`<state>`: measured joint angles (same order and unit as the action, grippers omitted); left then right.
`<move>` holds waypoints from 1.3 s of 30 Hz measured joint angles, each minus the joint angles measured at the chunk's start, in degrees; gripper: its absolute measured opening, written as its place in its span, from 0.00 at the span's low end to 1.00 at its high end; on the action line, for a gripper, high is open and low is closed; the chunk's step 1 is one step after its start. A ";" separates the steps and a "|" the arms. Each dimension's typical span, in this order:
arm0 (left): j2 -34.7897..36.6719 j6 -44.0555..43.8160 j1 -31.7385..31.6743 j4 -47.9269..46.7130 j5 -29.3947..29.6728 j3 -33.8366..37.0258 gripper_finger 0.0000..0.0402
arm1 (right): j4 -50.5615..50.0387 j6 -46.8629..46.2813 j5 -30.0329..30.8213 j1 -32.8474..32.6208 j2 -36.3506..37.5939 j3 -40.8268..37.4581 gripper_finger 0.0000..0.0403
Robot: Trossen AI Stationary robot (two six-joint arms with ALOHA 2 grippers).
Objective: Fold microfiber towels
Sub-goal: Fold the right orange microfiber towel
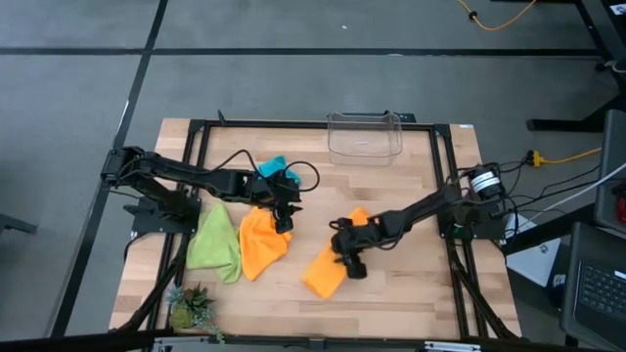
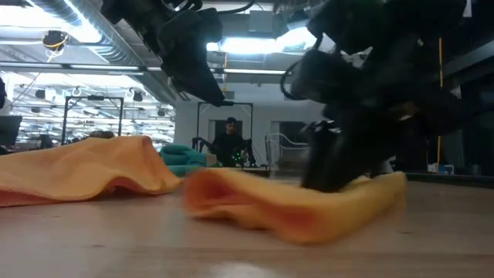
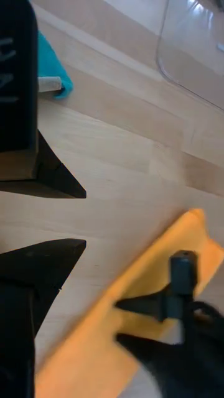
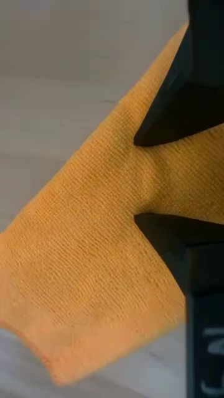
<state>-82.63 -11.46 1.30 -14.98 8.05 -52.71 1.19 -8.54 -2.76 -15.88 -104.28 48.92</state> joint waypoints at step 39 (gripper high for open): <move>-0.02 -0.37 1.07 -0.81 0.33 0.04 0.27 | -3.94 -51.32 50.09 -17.44 -4.68 -0.34 0.48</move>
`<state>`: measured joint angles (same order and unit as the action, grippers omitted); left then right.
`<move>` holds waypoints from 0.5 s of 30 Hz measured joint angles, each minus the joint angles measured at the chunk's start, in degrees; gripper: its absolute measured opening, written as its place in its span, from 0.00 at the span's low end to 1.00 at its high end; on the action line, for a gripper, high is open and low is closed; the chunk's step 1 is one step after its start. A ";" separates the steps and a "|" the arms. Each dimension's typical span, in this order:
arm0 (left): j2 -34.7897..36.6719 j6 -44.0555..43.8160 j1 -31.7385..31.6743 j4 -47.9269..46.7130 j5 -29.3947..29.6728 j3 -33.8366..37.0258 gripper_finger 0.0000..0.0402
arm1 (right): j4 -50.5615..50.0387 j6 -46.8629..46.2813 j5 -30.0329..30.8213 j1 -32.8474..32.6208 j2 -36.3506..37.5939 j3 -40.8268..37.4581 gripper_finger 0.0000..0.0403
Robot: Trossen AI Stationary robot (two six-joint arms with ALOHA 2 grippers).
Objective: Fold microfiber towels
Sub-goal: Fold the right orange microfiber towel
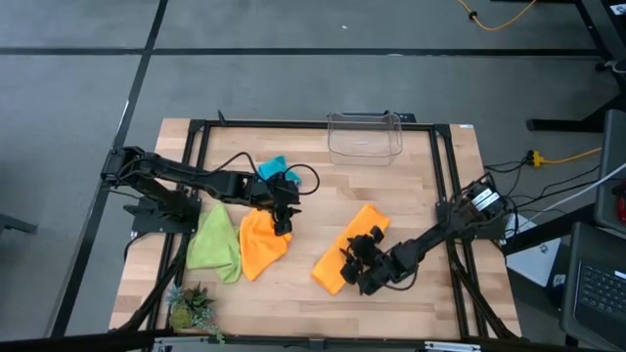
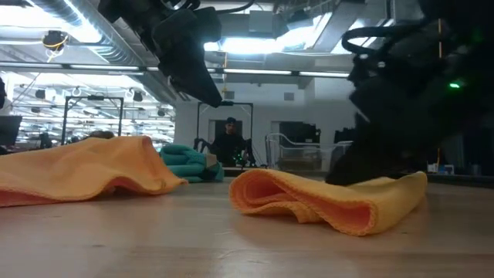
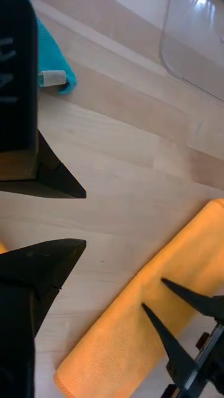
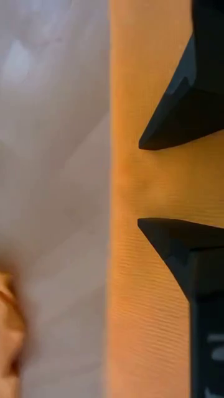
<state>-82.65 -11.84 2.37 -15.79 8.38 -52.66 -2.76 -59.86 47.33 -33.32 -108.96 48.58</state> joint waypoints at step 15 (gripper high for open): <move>0.00 0.37 0.00 0.37 0.07 0.00 0.27 | 8.39 20.66 -6.46 2.64 -3.81 -0.07 0.48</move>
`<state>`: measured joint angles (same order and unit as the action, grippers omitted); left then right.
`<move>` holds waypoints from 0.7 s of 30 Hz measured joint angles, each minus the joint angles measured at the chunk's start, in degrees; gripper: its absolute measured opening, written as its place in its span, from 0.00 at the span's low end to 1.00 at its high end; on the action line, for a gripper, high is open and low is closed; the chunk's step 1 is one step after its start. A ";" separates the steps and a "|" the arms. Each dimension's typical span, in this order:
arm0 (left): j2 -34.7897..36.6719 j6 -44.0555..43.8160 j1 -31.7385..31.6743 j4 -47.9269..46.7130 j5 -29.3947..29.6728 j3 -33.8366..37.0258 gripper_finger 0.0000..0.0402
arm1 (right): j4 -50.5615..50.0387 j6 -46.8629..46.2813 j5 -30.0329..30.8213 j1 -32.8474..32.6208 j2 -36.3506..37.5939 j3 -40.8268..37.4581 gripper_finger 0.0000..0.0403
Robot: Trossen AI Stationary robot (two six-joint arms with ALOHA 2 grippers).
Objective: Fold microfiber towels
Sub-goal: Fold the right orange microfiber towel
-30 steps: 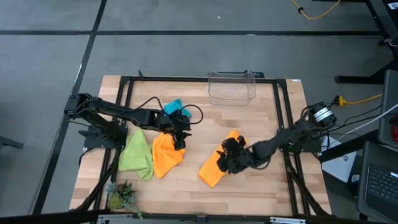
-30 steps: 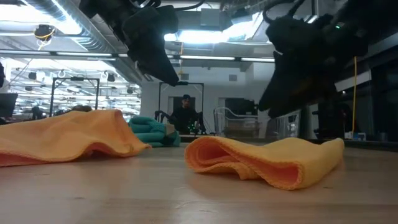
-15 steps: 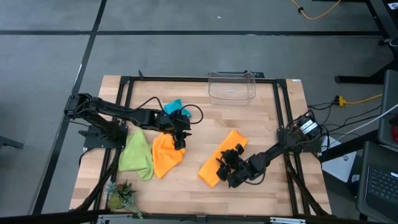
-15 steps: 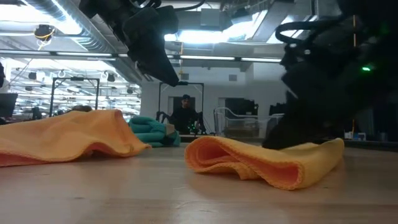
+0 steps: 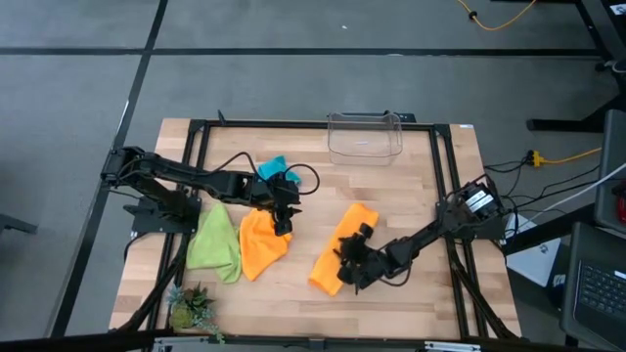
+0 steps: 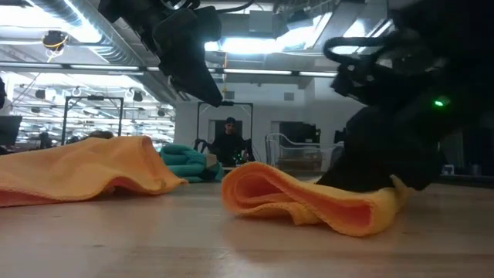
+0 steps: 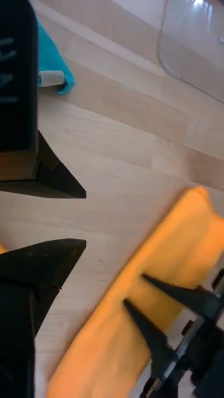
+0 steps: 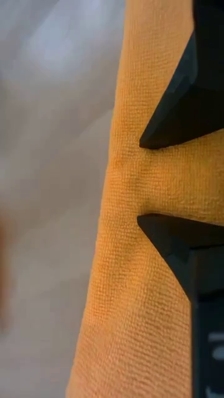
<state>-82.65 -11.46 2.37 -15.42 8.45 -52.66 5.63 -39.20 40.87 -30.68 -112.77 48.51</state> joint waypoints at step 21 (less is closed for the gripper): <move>0.00 -0.07 0.02 -0.28 0.02 0.00 0.27 | 3.35 33.28 -28.47 16.53 8.72 -0.57 0.48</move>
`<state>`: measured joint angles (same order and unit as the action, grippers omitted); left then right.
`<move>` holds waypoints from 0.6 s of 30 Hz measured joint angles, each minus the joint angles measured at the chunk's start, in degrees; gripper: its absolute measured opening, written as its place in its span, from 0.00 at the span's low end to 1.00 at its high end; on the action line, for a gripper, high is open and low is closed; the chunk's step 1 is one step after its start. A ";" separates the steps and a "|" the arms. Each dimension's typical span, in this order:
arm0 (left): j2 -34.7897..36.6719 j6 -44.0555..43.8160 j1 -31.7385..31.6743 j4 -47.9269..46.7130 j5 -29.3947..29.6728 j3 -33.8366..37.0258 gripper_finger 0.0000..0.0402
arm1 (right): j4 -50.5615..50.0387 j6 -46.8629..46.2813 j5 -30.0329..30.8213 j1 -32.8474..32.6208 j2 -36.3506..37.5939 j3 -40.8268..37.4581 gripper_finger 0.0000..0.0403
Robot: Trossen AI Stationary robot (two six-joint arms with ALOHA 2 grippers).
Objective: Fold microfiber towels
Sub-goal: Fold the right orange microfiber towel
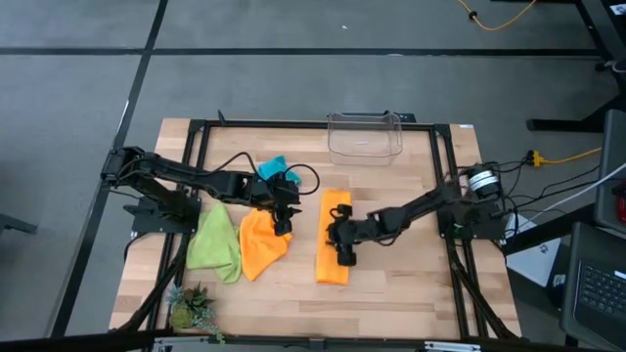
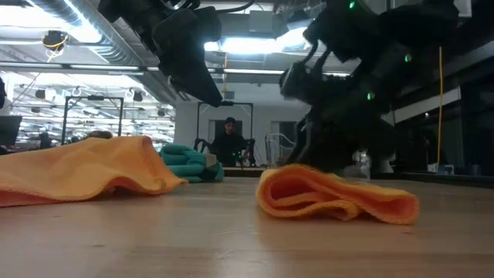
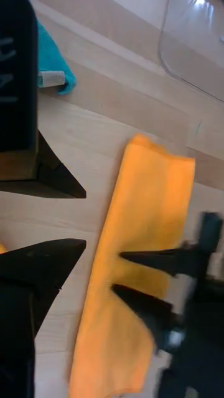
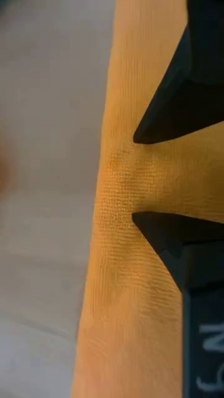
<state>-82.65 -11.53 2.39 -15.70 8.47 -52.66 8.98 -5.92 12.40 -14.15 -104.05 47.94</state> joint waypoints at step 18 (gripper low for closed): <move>-5.43 -22.49 2.01 4.21 -4.05 0.00 0.27 | -26.75 -40.26 -0.12 -6.11 18.19 0.33 0.48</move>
<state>-88.08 -34.02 4.40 -11.48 4.42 -52.66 -17.76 -46.18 12.28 -20.26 -85.86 48.27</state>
